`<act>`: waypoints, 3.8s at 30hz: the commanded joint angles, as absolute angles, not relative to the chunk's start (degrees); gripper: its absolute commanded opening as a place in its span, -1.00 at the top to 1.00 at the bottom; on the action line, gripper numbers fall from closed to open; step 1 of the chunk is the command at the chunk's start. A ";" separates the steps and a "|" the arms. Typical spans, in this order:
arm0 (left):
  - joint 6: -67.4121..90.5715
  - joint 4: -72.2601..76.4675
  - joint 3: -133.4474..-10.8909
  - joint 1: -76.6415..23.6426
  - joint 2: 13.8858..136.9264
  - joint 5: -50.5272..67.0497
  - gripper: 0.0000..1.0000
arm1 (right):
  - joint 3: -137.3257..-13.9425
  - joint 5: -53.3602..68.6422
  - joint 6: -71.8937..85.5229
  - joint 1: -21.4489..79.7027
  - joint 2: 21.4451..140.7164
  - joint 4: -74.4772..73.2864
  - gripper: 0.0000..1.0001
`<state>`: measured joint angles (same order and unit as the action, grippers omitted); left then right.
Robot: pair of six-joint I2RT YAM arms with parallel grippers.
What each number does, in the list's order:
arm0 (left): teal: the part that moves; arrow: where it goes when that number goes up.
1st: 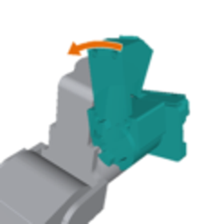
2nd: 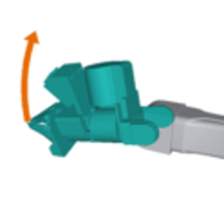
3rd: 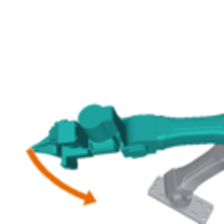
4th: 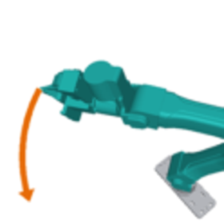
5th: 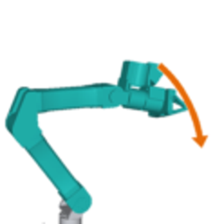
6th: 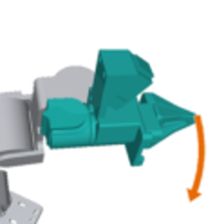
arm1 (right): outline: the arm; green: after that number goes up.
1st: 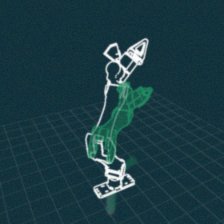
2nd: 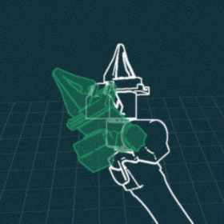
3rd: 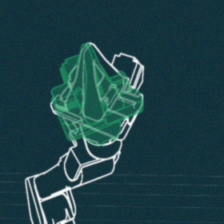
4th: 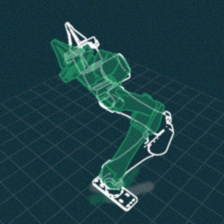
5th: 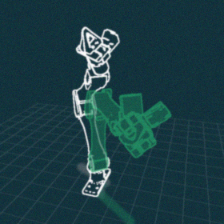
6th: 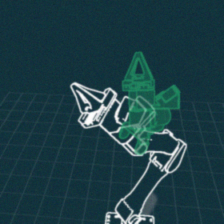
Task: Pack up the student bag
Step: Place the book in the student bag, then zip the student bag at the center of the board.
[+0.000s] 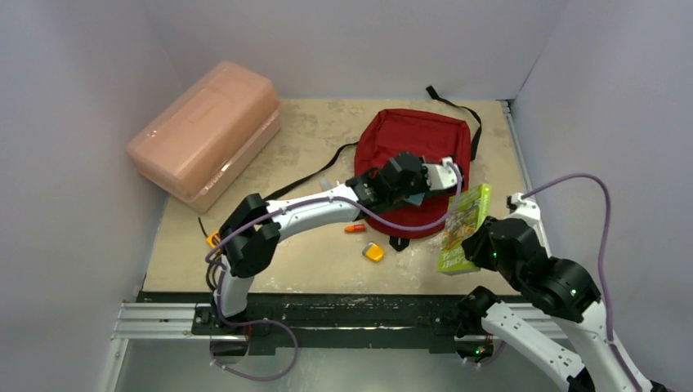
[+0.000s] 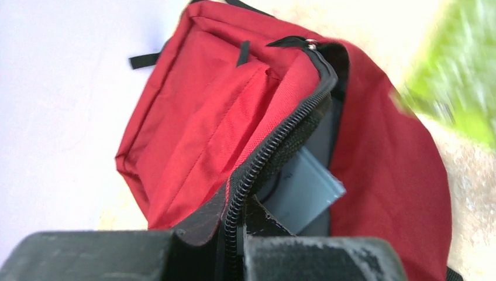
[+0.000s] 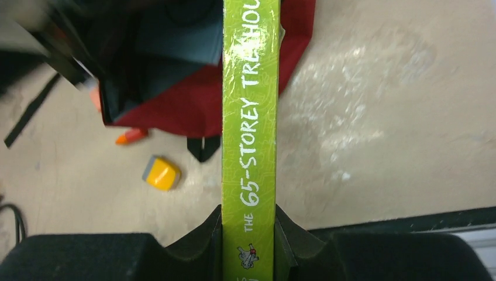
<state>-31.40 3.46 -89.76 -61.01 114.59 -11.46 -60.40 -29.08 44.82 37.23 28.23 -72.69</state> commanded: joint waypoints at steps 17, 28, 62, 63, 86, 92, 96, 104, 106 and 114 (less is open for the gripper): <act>-3.99 -3.86 -92.06 -50.40 101.27 11.68 1.00 | -43.51 5.74 51.87 33.20 35.91 -28.85 1.00; -3.19 -3.30 -92.48 -49.66 101.84 13.81 1.00 | -26.15 32.14 70.70 8.49 43.59 6.55 1.00; -0.44 -2.87 -93.07 -49.58 103.09 15.06 1.00 | -28.58 5.73 33.28 13.14 55.58 -8.84 -0.60; -0.44 -2.97 -93.02 -49.57 103.14 15.18 1.00 | -27.72 6.67 32.74 14.26 54.09 -8.28 -0.51; 2.76 -5.63 -94.20 -49.57 103.21 17.35 1.00 | -22.23 1.16 34.83 23.70 74.31 30.43 0.40; 2.90 -6.04 -93.82 -49.58 102.92 18.05 1.00 | -26.55 -9.05 33.82 24.49 82.28 37.10 0.39; 2.48 -6.63 -92.98 -49.58 102.43 18.12 1.00 | -30.52 -11.56 34.07 24.49 84.42 39.82 0.39; 1.20 -6.09 -90.60 -49.29 101.50 16.65 1.00 | -34.64 -10.89 33.44 24.54 84.78 34.64 0.33; 1.22 -6.47 -90.62 -48.99 101.68 16.16 1.00 | -34.70 -8.10 33.53 24.52 80.51 28.26 0.24; 2.05 -6.16 -90.77 -48.30 103.33 15.36 1.00 | -27.98 -0.55 34.86 24.51 56.41 -0.36 -0.39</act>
